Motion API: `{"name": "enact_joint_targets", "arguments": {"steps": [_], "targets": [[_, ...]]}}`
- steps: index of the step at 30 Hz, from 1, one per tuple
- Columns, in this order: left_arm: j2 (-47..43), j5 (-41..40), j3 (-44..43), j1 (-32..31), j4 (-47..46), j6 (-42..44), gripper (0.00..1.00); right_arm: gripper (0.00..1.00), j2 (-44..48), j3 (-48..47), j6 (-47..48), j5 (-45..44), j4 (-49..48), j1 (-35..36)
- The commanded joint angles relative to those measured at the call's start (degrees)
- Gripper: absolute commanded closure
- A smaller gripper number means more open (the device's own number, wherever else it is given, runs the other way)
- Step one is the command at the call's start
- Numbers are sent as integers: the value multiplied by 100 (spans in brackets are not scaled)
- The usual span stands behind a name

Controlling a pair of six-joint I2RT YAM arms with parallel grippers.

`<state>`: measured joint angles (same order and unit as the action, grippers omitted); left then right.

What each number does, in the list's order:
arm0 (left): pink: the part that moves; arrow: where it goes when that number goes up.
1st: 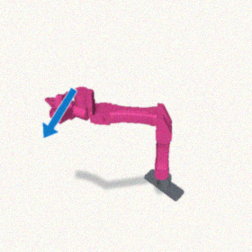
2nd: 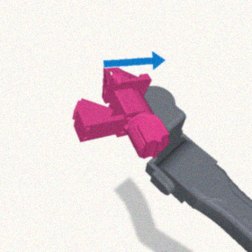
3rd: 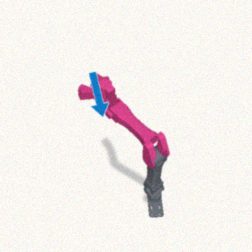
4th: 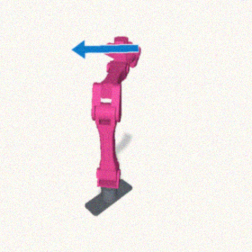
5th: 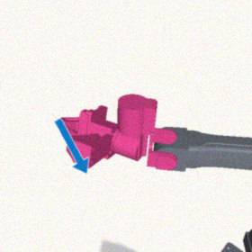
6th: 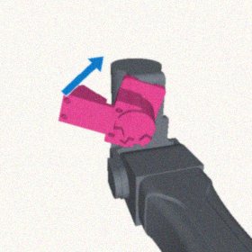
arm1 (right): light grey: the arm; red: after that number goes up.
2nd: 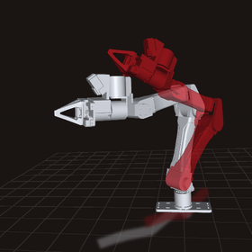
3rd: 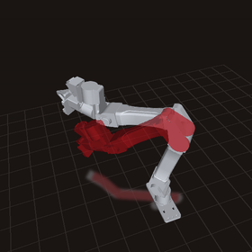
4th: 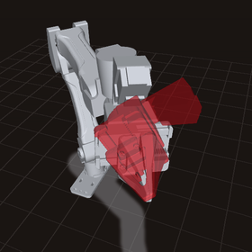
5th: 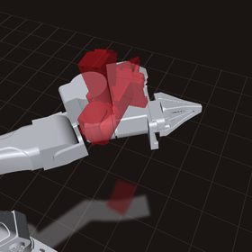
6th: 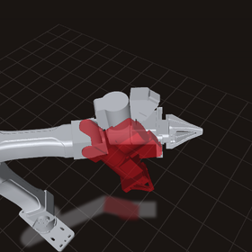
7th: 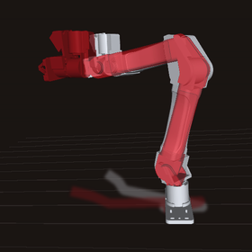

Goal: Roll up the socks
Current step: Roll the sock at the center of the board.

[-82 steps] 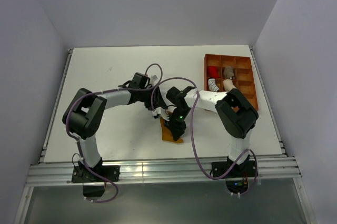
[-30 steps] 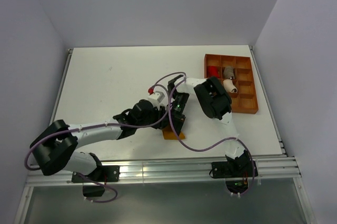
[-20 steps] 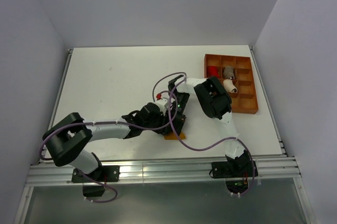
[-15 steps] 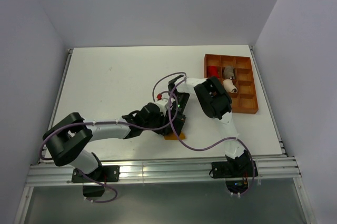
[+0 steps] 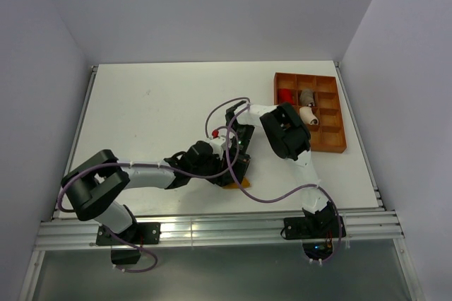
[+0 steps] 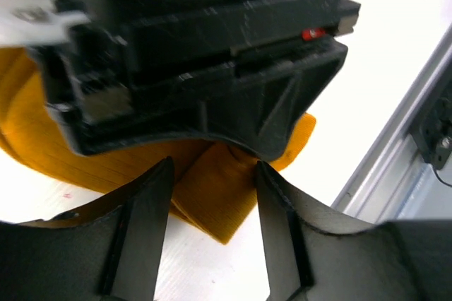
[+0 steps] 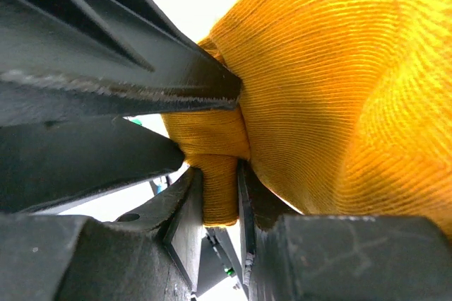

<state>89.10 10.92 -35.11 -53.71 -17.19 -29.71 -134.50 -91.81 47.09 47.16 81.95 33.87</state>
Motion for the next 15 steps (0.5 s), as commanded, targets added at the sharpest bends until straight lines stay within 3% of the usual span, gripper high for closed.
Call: {"name": "enact_joint_targets", "arguments": {"steps": [1,9,15], "targets": [[72,508,145,-52,-408,-131,43,82,-165,49,-60,-514,-628,-21],[441,587,92,-52,-540,-262,46,82,-147,49,-191,-549,-742,-21],[494,569,277,-52,-636,-465,75,79,2,242,-516,-576,-1093,-21]]}}
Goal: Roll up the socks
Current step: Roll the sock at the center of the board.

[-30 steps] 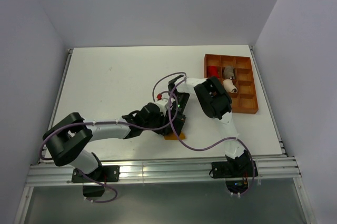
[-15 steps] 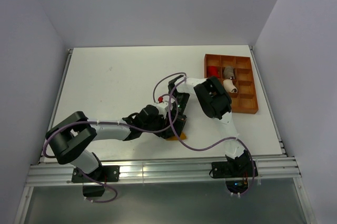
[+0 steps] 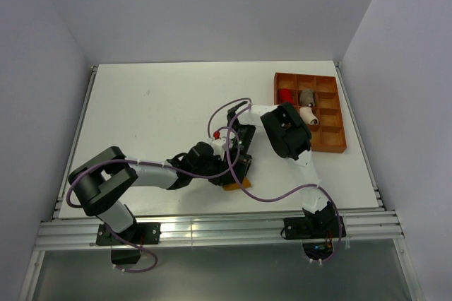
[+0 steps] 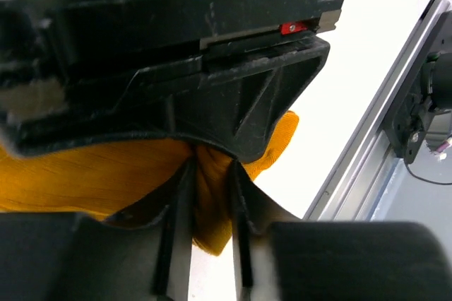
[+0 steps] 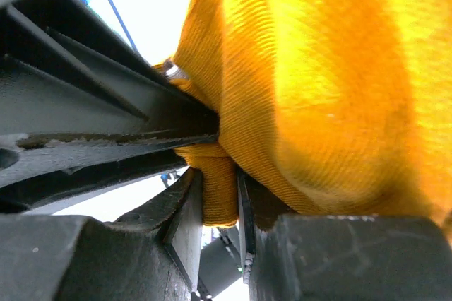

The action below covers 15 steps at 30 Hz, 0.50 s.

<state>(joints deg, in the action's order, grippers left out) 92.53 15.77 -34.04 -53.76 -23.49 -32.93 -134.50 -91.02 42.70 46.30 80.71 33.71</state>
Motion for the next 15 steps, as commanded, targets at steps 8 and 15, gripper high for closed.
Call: {"name": "enact_joint_targets", "arguments": {"steps": [8,15], "targets": [[195,76,495,-47,-262,-346,100,65,476,278,-279,-359,-1162,-93],[309,137,530,-47,-314,-425,100,57,951,76,-464,-113,-1337,-593]]}}
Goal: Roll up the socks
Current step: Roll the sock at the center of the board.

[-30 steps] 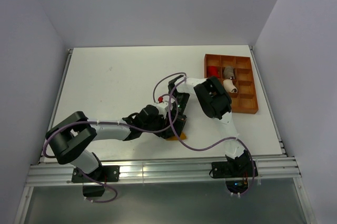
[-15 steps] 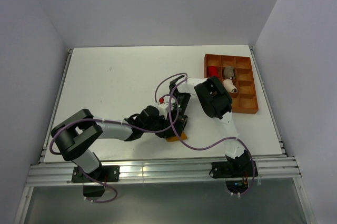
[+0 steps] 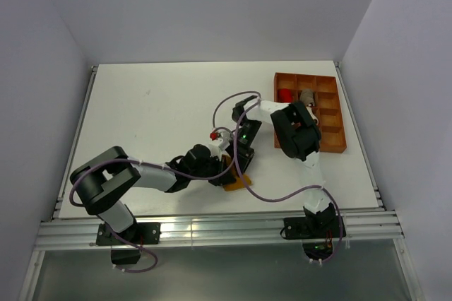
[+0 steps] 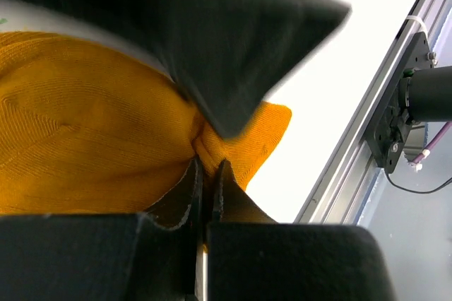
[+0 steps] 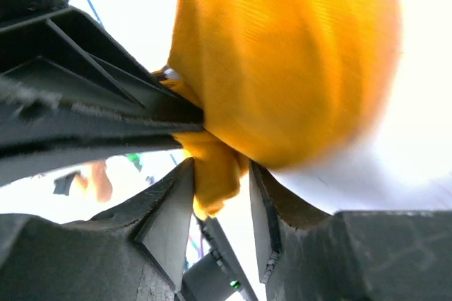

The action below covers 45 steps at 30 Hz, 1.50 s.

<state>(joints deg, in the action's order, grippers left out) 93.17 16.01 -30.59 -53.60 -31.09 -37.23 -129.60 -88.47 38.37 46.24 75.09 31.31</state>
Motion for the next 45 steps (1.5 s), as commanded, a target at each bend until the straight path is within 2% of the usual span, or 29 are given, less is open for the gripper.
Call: {"name": "enact_joint_targets", "arguments": {"steps": [1,8,13,23,34,42,45], "targets": [[237,113,194,-62,437,14,100,56,514,-206,-153,-98,-837,-423],[185,183,246,-62,358,32,100,52,691,-312,-716,-247,-1479,-705],[228,227,203,-62,384,50,100,50,374,-558,-638,-142,-1225,-600],[263,297,150,-62,393,85,100,49,199,-312,-796,-308,-1453,-196],[272,315,141,-62,376,94,100,49,233,-83,-884,-537,-1541,-55],[237,315,141,-62,376,102,100,55,374,242,-1077,-853,-1813,24],[237,315,132,-62,393,102,100,63,400,312,-1121,-959,-1893,24]]}}
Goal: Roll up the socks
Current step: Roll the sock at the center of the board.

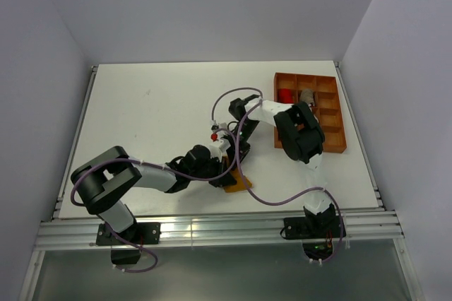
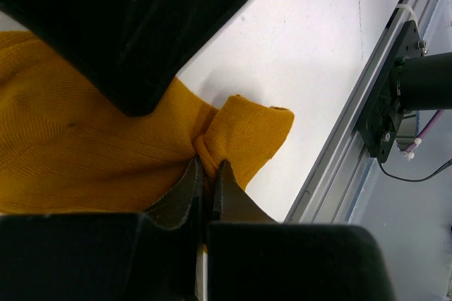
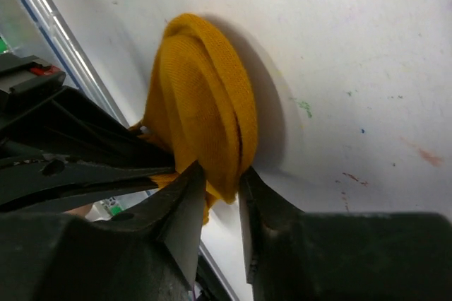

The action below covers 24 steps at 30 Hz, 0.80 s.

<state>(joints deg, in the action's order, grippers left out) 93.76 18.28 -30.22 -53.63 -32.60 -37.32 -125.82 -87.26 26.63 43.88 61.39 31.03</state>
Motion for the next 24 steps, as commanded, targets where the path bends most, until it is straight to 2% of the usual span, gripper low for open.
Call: {"name": "enact_joint_targets", "arguments": {"steps": [1,6,10,24], "targets": [[169,96,86,-60,553,120,100,69,22,201,53,-749,-522,53],[126,96,-19,-60,676,155,100,90,180,315,-131,-977,-776,35],[47,131,-98,-60,816,181,100,99,356,350,-264,-1179,-996,-131],[63,518,-221,317,939,6,100,100,699,614,-246,-1514,-1287,-624]]}}
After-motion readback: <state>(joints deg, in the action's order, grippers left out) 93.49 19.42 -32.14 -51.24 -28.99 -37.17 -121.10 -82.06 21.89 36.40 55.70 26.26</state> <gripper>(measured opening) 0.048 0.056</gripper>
